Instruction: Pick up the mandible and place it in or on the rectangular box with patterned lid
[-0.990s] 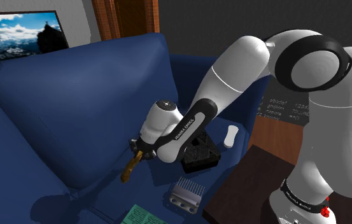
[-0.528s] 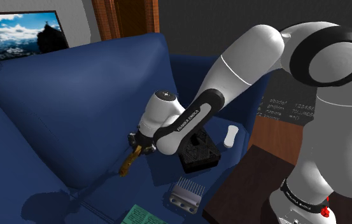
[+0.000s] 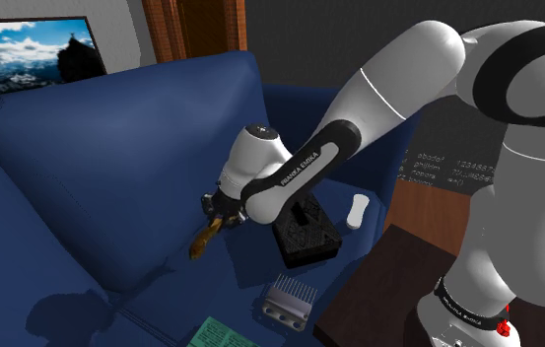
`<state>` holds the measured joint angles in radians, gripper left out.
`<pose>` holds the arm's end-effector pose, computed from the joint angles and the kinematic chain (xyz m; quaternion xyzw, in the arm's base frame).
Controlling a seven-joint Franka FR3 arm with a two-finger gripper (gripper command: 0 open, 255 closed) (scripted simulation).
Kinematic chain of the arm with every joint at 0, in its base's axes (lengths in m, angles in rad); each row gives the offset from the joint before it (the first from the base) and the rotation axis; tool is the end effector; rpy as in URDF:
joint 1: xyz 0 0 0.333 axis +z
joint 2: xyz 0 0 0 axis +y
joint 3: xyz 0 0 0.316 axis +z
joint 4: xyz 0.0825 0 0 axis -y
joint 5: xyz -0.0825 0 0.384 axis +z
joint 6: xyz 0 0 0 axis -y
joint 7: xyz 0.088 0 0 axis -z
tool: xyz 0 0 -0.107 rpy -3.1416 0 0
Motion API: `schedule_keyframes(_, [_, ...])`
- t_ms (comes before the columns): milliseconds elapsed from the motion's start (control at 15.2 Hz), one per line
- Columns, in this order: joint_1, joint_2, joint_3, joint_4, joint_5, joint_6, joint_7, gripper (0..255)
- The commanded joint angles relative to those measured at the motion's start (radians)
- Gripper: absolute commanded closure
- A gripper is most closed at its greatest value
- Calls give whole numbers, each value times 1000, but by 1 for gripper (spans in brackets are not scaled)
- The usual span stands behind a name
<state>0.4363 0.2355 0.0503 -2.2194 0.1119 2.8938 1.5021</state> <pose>0.5214 0.2677 0.3168 -0.8261 0.5190 -0.0926 0.1989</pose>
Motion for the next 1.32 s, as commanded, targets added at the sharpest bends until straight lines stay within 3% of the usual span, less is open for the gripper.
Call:
schedule_keyframes(0, [-49, -29, 19, -35, 45, 4, -74, 255])
schedule_keyframes(330, [-178, -106, 59, -125, 203, 2, -307, 255])
schedule_keyframes(726, [-294, -180, 49, -191, 383, -40, -589, 255])
schedule_keyframes(1254, [-407, -237, -42, -218, 510, -138, -887, 255])
